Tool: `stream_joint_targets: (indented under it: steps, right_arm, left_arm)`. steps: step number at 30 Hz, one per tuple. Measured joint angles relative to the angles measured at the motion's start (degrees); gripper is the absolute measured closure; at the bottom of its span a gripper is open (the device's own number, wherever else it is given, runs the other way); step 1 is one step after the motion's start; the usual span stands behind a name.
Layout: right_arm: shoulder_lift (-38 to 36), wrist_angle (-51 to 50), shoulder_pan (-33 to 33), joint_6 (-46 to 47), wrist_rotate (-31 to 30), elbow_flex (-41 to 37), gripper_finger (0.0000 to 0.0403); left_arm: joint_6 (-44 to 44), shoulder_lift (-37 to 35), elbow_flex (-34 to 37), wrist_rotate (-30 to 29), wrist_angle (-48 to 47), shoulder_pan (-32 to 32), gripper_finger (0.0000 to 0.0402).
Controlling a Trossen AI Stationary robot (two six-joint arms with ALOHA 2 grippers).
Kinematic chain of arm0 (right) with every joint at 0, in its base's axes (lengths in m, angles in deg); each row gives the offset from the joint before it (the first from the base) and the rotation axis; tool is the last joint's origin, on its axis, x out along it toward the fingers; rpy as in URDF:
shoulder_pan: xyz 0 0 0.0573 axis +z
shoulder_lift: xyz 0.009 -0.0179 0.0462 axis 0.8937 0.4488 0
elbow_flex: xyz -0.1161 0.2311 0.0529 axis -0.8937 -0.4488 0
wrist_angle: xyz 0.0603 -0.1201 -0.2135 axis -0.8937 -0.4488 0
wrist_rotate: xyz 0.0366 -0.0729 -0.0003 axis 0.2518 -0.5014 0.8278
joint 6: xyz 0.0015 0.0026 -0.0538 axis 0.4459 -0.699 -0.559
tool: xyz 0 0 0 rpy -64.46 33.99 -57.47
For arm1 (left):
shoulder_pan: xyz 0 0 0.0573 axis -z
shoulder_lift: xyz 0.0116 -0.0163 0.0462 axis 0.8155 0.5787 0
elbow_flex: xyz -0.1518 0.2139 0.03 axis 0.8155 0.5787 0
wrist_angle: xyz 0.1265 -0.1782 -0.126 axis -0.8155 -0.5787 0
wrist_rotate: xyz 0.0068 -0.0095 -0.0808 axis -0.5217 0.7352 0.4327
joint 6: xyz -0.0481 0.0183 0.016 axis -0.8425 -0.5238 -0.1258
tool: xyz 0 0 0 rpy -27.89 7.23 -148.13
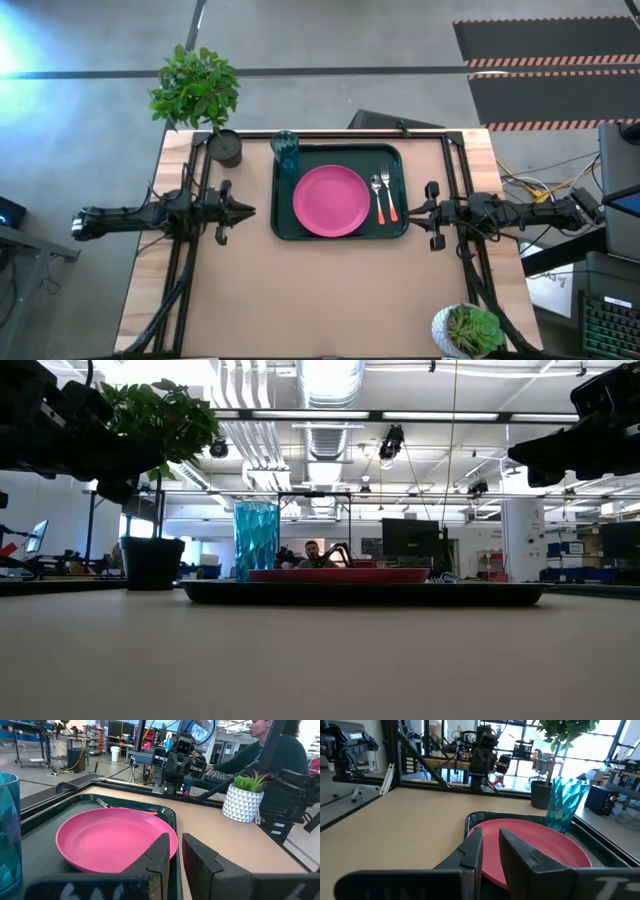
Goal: Pick and place plate/cup/fork/spoon on tray
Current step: Return to Home Position
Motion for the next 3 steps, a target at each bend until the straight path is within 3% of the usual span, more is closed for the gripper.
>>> stream_joint_targets:
  steps: [3]
  right_arm:
    - [0.0, 0.0, 0.0, 0.0, 0.01, 0.0, 0.0351]
  left_arm:
    - [0.01, 0.0, 0.0, 0.01, -0.01, -0.01, 0.0368]
